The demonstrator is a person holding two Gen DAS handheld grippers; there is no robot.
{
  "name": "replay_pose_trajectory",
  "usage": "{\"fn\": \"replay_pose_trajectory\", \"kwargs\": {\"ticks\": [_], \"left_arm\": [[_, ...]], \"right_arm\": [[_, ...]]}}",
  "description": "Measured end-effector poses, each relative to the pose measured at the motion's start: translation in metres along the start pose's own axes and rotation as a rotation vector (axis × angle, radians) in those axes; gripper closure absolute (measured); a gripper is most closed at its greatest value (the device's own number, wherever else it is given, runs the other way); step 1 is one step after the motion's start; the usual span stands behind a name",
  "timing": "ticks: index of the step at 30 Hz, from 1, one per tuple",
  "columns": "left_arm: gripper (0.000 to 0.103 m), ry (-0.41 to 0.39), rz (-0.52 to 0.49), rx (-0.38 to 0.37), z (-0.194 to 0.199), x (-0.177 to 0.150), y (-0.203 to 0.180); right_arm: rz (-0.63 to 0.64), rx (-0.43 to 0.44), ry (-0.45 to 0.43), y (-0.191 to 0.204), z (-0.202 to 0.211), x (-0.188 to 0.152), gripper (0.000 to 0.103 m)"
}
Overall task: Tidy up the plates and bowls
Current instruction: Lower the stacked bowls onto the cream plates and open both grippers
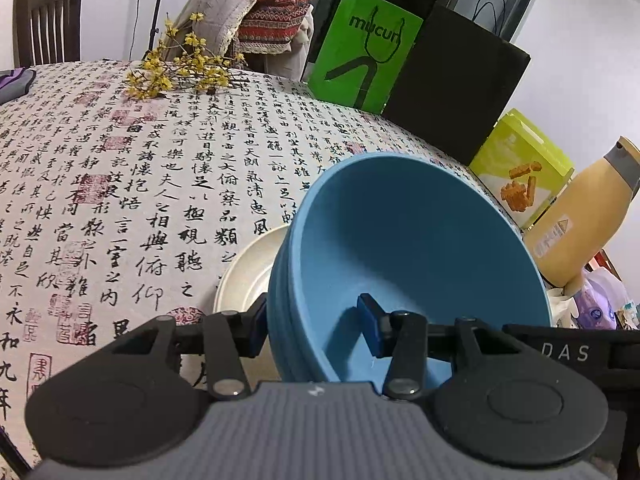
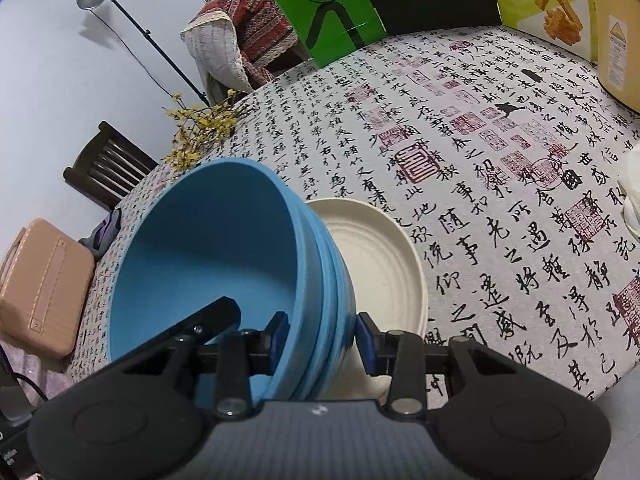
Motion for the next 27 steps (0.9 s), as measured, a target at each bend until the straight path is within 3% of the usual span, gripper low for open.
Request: {"fn": "replay_pose_trajectory", "kwargs": {"ticks": [27], "left_arm": [[0.057,0.045,0.006,-0.019,-0.019,-0.005,0.006]], "right_arm": [[0.022,-0.040,0.000,-0.009,-0.017,0.004,0.066]]}}
Point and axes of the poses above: each gripper's, at about its wrist camera, not at the fingertips, and z roughly against the way its jaws point, y to its left, x to its top, the point moved 4 cm from there along -z, roughly the way its jaws point, and after that the axes turned 15 degrees about -x, right-handed, at the moved point
